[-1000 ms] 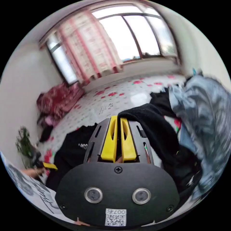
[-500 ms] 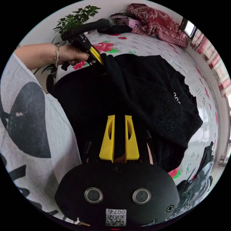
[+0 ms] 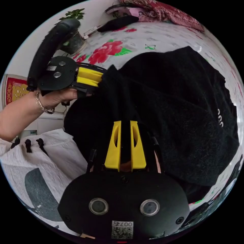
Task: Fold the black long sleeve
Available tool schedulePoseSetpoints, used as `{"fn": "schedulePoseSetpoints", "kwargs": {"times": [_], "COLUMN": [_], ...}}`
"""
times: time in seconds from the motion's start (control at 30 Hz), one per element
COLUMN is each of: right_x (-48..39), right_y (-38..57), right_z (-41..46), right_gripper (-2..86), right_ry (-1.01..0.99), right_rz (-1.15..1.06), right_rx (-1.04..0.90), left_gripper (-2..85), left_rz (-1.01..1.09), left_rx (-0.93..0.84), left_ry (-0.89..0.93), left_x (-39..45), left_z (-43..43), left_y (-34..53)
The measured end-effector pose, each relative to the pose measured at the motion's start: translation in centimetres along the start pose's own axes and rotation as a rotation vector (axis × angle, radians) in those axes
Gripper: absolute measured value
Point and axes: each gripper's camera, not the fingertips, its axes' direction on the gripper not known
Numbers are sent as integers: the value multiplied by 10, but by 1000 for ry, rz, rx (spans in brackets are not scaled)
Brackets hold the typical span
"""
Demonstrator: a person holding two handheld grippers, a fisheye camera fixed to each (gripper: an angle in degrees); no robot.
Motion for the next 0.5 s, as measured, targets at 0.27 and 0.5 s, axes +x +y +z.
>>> {"fn": "schedulePoseSetpoints", "kwargs": {"times": [0.27, 0.5], "right_x": [8, 73], "right_y": [77, 269], "right_z": [-47, -66], "right_gripper": [72, 74], "right_ry": [76, 133], "right_rz": [69, 600], "right_rx": [154, 277], "left_gripper": [13, 47], "left_rz": [-45, -145], "left_rx": [111, 83], "left_ry": [-62, 29], "left_x": [4, -3], "left_z": [-33, -34], "left_y": [41, 99]}}
